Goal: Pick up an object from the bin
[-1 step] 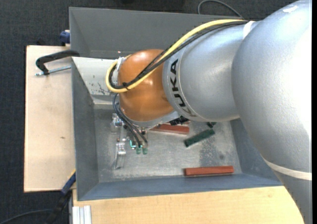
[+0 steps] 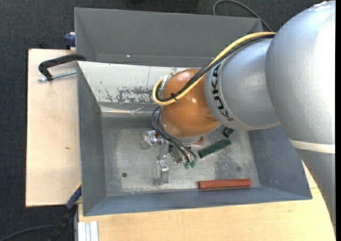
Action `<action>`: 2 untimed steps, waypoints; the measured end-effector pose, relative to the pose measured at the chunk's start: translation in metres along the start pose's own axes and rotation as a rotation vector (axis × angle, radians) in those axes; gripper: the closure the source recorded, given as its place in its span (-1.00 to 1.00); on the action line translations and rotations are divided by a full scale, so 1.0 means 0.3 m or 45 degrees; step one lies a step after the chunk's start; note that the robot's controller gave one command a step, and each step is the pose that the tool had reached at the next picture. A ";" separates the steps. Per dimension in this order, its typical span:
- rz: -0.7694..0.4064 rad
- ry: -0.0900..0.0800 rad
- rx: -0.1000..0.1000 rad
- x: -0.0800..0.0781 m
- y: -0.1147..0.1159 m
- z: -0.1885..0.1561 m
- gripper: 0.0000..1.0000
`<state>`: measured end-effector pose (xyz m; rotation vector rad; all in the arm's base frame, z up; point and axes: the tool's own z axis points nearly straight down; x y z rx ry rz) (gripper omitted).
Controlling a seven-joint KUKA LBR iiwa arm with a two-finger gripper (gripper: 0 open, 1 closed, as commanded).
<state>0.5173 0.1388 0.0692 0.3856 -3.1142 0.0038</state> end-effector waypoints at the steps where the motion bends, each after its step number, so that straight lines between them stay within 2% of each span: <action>1: -0.156 -0.020 0.004 -0.199 -0.299 -0.114 -1.00; 2: 0.020 -0.013 -0.004 -0.214 -0.294 -0.126 -1.00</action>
Offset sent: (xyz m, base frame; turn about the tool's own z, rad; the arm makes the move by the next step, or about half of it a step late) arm 0.0754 -0.0681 0.0308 -0.1292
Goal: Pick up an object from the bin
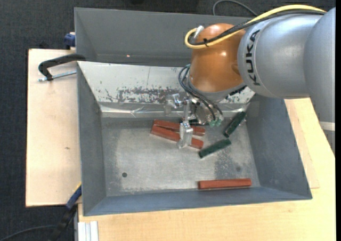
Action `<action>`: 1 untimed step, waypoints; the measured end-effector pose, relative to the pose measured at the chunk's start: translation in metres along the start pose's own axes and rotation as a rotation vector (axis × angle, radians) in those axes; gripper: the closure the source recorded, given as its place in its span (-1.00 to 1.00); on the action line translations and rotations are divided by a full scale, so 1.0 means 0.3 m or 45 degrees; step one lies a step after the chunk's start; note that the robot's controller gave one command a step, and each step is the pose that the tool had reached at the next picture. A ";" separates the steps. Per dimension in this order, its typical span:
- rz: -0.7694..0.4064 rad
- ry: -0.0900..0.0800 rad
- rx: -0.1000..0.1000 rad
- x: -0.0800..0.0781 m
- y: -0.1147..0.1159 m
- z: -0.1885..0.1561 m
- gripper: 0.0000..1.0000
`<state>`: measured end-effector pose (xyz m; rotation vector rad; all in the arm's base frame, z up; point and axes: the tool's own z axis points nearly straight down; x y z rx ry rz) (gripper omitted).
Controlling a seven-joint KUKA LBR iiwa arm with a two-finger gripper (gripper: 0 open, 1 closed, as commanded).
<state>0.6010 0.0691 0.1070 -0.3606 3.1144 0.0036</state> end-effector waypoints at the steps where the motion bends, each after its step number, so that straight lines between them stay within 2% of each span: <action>1: 0.204 0.009 0.001 0.015 -0.044 0.124 -1.00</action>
Offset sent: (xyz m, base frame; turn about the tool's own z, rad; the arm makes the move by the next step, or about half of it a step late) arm -0.0011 -0.0141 -0.0370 0.1595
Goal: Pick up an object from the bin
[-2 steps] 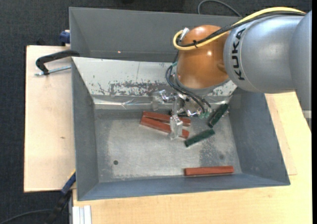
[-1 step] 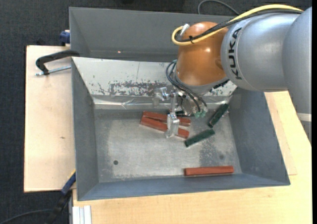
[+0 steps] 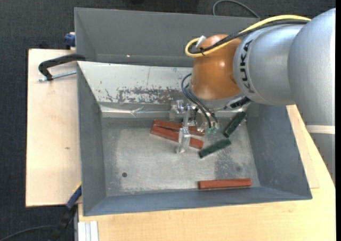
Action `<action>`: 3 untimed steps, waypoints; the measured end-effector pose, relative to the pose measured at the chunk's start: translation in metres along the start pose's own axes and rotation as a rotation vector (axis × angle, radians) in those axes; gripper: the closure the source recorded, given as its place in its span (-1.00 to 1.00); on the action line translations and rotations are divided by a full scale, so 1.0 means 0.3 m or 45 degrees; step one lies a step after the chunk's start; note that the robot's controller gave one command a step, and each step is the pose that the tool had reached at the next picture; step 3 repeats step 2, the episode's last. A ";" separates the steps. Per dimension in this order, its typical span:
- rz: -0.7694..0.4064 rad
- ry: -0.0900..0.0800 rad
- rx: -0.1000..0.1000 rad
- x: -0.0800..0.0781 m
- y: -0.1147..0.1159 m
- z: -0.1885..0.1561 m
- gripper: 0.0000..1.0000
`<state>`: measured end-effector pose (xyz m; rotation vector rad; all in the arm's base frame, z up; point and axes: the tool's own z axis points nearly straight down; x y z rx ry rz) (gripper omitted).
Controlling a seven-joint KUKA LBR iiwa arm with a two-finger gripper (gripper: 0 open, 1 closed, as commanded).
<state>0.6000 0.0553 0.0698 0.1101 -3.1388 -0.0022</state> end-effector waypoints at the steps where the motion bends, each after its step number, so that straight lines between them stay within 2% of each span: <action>1: 0.001 -0.004 -0.001 -0.003 0.002 -0.004 -1.00; 2: 0.001 -0.004 -0.001 -0.004 0.003 -0.005 1.00; 3: 0.001 -0.004 -0.001 -0.004 0.003 -0.005 1.00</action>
Offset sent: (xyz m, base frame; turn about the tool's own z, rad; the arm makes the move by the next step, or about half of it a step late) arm 0.0000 0.0000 0.0000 0.0000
